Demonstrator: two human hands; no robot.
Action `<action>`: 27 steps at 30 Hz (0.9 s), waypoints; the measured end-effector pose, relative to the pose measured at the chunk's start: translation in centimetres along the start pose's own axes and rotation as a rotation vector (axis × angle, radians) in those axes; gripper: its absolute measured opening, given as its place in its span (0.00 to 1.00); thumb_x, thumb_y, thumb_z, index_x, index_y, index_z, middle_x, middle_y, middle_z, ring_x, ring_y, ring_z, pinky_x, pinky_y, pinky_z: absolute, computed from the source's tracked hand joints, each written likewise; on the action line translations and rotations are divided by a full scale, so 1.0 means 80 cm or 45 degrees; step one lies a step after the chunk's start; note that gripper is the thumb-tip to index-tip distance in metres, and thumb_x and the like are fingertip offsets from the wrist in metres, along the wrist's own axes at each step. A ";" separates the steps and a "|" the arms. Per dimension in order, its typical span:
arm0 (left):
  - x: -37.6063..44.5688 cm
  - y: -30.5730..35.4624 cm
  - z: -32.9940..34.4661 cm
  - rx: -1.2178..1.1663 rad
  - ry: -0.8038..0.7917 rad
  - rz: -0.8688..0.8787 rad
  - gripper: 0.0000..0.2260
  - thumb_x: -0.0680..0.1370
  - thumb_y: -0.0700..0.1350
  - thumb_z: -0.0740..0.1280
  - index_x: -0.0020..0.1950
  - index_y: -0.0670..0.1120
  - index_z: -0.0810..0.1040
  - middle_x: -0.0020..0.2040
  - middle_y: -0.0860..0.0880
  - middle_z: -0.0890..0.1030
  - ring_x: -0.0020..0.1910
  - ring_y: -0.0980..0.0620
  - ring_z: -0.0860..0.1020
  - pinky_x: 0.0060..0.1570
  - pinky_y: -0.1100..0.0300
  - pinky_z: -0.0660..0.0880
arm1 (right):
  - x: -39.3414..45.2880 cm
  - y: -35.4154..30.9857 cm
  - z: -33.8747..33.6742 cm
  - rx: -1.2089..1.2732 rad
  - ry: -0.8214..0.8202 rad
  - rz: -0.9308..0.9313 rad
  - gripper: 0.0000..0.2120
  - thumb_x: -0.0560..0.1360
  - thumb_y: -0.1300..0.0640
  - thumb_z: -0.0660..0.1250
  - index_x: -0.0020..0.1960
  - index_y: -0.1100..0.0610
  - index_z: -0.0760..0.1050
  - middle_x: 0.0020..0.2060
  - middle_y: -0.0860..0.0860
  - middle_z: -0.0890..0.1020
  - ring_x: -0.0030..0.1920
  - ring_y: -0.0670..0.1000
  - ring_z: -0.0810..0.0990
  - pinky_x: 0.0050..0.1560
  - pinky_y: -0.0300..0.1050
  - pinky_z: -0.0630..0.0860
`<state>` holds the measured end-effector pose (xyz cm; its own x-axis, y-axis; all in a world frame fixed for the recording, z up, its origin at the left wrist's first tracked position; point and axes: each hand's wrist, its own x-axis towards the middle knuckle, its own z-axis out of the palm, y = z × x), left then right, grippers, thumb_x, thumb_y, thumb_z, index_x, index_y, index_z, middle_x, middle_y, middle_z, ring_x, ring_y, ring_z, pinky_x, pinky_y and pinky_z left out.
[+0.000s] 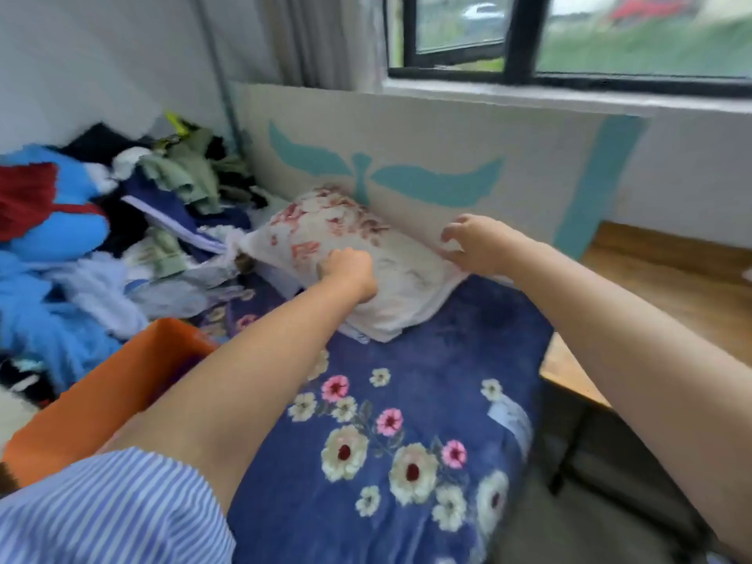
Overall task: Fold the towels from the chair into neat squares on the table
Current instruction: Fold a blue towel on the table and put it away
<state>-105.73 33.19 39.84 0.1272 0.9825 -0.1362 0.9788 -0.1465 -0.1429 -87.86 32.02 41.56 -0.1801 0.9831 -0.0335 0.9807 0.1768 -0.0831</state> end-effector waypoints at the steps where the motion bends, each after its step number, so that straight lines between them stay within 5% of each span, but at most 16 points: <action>1: -0.005 0.035 -0.004 -0.006 0.017 0.073 0.14 0.78 0.43 0.58 0.63 0.42 0.72 0.64 0.42 0.73 0.64 0.42 0.71 0.53 0.53 0.71 | -0.027 0.030 -0.002 0.008 0.004 0.077 0.18 0.76 0.60 0.59 0.65 0.59 0.69 0.64 0.59 0.71 0.63 0.60 0.71 0.62 0.48 0.70; 8: -0.068 0.294 -0.060 -0.029 0.083 0.601 0.15 0.78 0.46 0.59 0.63 0.43 0.73 0.64 0.43 0.74 0.65 0.43 0.72 0.58 0.54 0.71 | -0.246 0.203 -0.032 -0.042 0.050 0.568 0.18 0.76 0.60 0.58 0.66 0.59 0.69 0.66 0.58 0.69 0.65 0.59 0.71 0.64 0.48 0.70; 14: -0.164 0.509 -0.092 -0.080 0.140 0.996 0.10 0.77 0.44 0.59 0.53 0.43 0.76 0.57 0.44 0.78 0.56 0.44 0.76 0.43 0.58 0.69 | -0.440 0.327 -0.046 -0.011 0.112 0.887 0.16 0.77 0.59 0.58 0.64 0.58 0.70 0.67 0.54 0.69 0.64 0.56 0.71 0.63 0.50 0.71; 20: -0.244 0.687 -0.122 -0.165 0.141 1.198 0.12 0.78 0.47 0.60 0.56 0.42 0.77 0.57 0.44 0.78 0.57 0.43 0.76 0.47 0.57 0.69 | -0.605 0.445 -0.061 0.026 0.127 1.088 0.17 0.78 0.59 0.58 0.66 0.58 0.68 0.66 0.55 0.70 0.64 0.56 0.71 0.63 0.51 0.71; 27: -0.300 0.855 -0.133 -0.173 0.190 1.368 0.10 0.78 0.44 0.60 0.54 0.41 0.77 0.54 0.43 0.79 0.52 0.43 0.77 0.40 0.56 0.68 | -0.733 0.568 -0.072 0.003 0.166 1.211 0.17 0.76 0.61 0.58 0.64 0.61 0.70 0.65 0.57 0.72 0.64 0.56 0.71 0.63 0.47 0.70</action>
<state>-40.12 0.77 43.76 0.9349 0.3548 -0.0033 0.3537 -0.9310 0.0904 -32.33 -17.31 45.48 0.7011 0.7127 0.0231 0.7119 -0.6977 -0.0803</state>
